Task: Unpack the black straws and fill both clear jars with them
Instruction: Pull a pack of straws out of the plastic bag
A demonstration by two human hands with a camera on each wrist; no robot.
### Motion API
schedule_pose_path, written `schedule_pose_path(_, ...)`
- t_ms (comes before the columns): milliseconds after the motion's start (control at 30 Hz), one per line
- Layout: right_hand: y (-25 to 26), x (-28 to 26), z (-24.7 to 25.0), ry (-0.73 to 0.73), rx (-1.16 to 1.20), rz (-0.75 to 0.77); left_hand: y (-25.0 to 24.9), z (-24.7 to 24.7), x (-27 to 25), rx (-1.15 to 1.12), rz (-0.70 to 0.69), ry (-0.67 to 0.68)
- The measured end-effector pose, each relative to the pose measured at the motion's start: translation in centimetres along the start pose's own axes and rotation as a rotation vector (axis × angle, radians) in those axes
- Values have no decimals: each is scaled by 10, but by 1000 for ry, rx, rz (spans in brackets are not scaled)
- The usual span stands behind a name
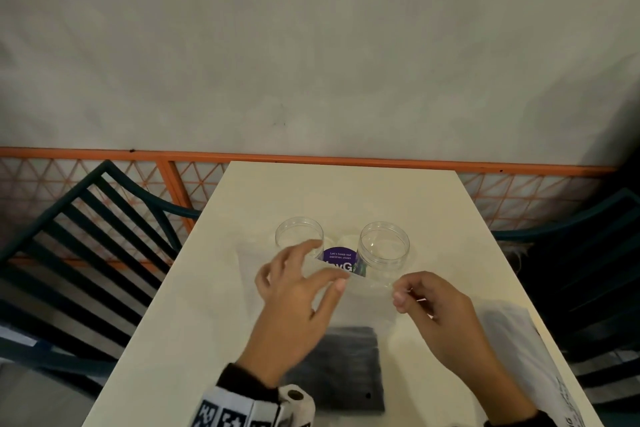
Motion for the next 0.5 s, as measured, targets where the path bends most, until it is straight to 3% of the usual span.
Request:
schedule_pose_path(100, -2, -1, 1, -18, 8, 30, 7, -15, 2, 64, 52, 24)
schedule_pose_path(300, -12, -4, 11, -76, 43, -11, 40, 5, 1, 223, 433, 11)
schedule_pose_path(367, -13, -4, 13, -104, 49, -30, 51, 16, 0, 171, 547, 36)
schedule_pose_path(433, -11, -2, 8, -101, 31, -32, 53, 20, -1, -45, 534, 74)
schedule_pose_path(500, -9, 2, -2, -89, 29, -80, 46, 20, -2, -202, 431, 93)
Point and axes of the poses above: each hand's wrist, its own x-axis towards the middle knuckle, its own z-axis out of the back of the hand, y = z × x, the point moved 1 cm from there along x, towards the middle knuckle, and after that the axes turned 2 degrees about y, right-handed, at the moved point
